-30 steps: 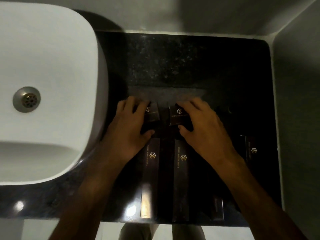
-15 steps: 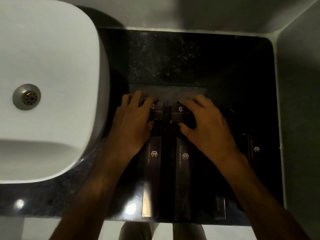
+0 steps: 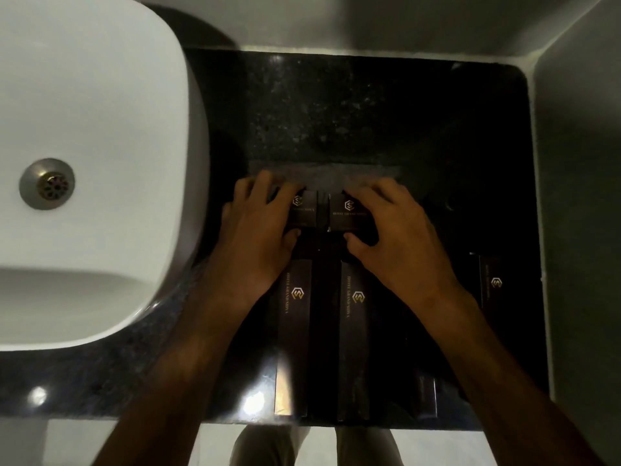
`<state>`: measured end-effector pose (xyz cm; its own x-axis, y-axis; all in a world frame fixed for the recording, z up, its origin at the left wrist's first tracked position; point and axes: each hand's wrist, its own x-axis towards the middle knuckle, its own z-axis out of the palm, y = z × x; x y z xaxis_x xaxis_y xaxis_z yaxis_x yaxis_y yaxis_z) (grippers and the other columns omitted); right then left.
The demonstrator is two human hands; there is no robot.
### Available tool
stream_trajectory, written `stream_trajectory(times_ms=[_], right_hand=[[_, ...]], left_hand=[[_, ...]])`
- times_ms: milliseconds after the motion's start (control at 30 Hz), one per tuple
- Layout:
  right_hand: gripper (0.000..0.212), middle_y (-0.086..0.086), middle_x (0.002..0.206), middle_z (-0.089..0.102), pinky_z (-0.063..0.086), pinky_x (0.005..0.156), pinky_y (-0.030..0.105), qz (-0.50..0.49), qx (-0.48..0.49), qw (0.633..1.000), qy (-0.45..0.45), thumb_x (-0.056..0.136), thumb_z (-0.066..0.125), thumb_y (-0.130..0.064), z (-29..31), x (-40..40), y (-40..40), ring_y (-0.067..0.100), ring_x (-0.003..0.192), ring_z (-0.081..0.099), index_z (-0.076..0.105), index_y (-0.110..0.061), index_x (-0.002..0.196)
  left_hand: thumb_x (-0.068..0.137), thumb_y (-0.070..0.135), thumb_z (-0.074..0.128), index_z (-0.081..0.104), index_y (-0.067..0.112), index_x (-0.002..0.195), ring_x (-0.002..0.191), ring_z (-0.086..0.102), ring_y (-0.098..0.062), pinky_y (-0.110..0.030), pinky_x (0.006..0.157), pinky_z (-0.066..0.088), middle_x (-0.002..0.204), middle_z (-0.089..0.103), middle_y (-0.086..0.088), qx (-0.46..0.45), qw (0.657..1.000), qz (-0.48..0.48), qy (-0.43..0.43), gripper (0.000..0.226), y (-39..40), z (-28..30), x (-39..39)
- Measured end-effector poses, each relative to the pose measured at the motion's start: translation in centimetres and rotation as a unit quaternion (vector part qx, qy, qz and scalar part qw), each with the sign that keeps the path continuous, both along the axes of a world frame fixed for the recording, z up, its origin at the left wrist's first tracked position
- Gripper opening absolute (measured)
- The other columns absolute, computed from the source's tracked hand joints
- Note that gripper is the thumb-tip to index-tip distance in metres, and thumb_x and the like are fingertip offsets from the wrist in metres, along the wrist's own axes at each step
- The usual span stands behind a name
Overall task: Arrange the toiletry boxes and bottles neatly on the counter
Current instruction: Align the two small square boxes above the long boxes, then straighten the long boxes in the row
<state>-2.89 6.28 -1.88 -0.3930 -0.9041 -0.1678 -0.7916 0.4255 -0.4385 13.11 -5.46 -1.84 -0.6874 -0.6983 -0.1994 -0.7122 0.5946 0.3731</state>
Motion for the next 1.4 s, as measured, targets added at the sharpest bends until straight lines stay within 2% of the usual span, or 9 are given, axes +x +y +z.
stream_trajectory(times_ms=[200, 367, 467, 533, 633, 700, 867, 1033, 1400], right_hand=[[0.063, -0.001, 0.135, 0.049, 0.033, 0.096, 0.018, -0.001, 0.002, 1.0, -0.01, 0.079, 0.077, -0.024, -0.3, -0.1, 0.1, 0.013, 0.124, 0.047, 0.053, -0.021, 0.138], [0.079, -0.003, 0.144, 0.04, 0.043, 0.103, 0.027, 0.003, 0.01, 1.0, -0.027, 0.077, 0.079, -0.026, 0.6, 0.2, 0.2, 0.013, 0.131, 0.042, 0.042, -0.025, 0.147], [0.082, -0.003, 0.152, 0.034, 0.031, 0.099, 0.013, -0.027, -0.01, 0.999, -0.021, 0.079, 0.077, -0.027, 2.8, 1.6, 2.5, 0.008, 0.135, 0.034, 0.037, -0.026, 0.151], [0.072, 0.0, 0.146, 0.043, 0.028, 0.093, 0.01, -0.057, -0.032, 0.998, -0.008, 0.08, 0.075, -0.029, 4.4, 3.3, 5.3, 0.002, 0.127, 0.032, 0.046, -0.024, 0.146], [0.058, 0.002, 0.131, 0.06, 0.041, 0.089, 0.034, -0.02, 0.001, 0.998, 0.063, 0.076, 0.074, -0.042, 4.7, 5.8, 9.6, 0.02, 0.118, 0.044, 0.063, -0.023, 0.13], [0.068, -0.001, 0.131, 0.062, 0.037, 0.086, 0.041, 0.031, 0.074, 0.993, 0.084, 0.065, 0.071, -0.053, 3.8, 6.8, 11.6, 0.027, 0.113, 0.045, 0.066, -0.028, 0.127], [0.086, 0.001, 0.141, 0.056, 0.027, 0.083, 0.038, 0.078, 0.128, 0.986, 0.079, 0.054, 0.084, -0.054, 2.2, 7.9, 13.0, 0.03, 0.113, 0.045, 0.062, -0.027, 0.133], [0.089, 0.001, 0.143, 0.053, 0.027, 0.085, 0.038, 0.067, 0.12, 0.988, 0.07, 0.055, 0.086, -0.052, 2.2, 8.1, 12.9, 0.03, 0.114, 0.046, 0.06, -0.027, 0.136], [0.085, -0.005, 0.148, 0.048, 0.027, 0.085, 0.036, 0.043, 0.096, 0.993, 0.058, 0.062, 0.074, -0.06, 2.1, 7.7, 13.4, 0.024, 0.116, 0.044, 0.052, -0.033, 0.139]], left_hand=[[0.08, 0.025, 0.073, 0.047, 0.029, 0.141, 0.131, 0.035, -0.03, -0.051, 0.101, 0.04, 0.139, 0.043, -0.002, 0.008, 1.0, 0.004, 0.005, 0.066, 0.0, -0.3, 0.1], [0.08, 0.024, 0.074, 0.037, 0.028, 0.148, 0.136, 0.032, -0.028, -0.052, 0.106, 0.039, 0.147, 0.036, -0.003, 0.033, 0.999, 0.011, 0.016, 0.078, 0.2, 0.1, 0.4], [0.088, 0.019, 0.067, 0.033, 0.023, 0.152, 0.141, 0.032, -0.023, -0.044, 0.114, 0.036, 0.152, 0.032, -0.005, 0.054, 0.991, 0.046, 0.115, 0.072, 2.5, 2.0, 1.8], [0.092, 0.021, 0.062, 0.04, 0.022, 0.15, 0.137, 0.039, -0.023, -0.046, 0.111, 0.039, 0.15, 0.035, -0.005, 0.048, 0.986, 0.079, 0.138, 0.061, 5.4, 3.4, 4.0], [0.092, 0.035, 0.057, 0.042, 0.025, 0.15, 0.136, 0.041, -0.03, -0.055, 0.103, 0.045, 0.155, 0.035, -0.005, 0.037, 0.995, 0.051, 0.078, 0.06, 10.3, 3.7, 8.2], [0.085, 0.045, 0.056, 0.038, 0.032, 0.151, 0.135, 0.042, -0.037, -0.061, 0.096, 0.048, 0.159, 0.032, -0.005, 0.062, 0.997, 0.028, 0.028, 0.069, 12.3, 2.8, 10.5], [0.06, 0.038, 0.088, 0.042, 0.036, 0.147, 0.129, 0.041, -0.04, -0.064, 0.088, 0.05, 0.153, 0.041, -0.007, 0.093, 0.994, -0.02, -0.059, 0.099, 13.5, 1.5, 12.0], [0.077, 0.054, 0.051, 0.04, 0.035, 0.148, 0.131, 0.041, -0.04, -0.061, 0.092, 0.049, 0.156, 0.037, -0.006, 0.09, 0.995, -0.015, -0.05, 0.075, 13.4, 1.7, 12.0], [0.077, 0.056, 0.053, 0.039, 0.032, 0.149, 0.133, 0.039, -0.041, -0.065, 0.097, 0.044, 0.156, 0.037, -0.007, 0.099, 0.995, -0.004, -0.017, 0.077, 13.4, 1.7, 11.9]])
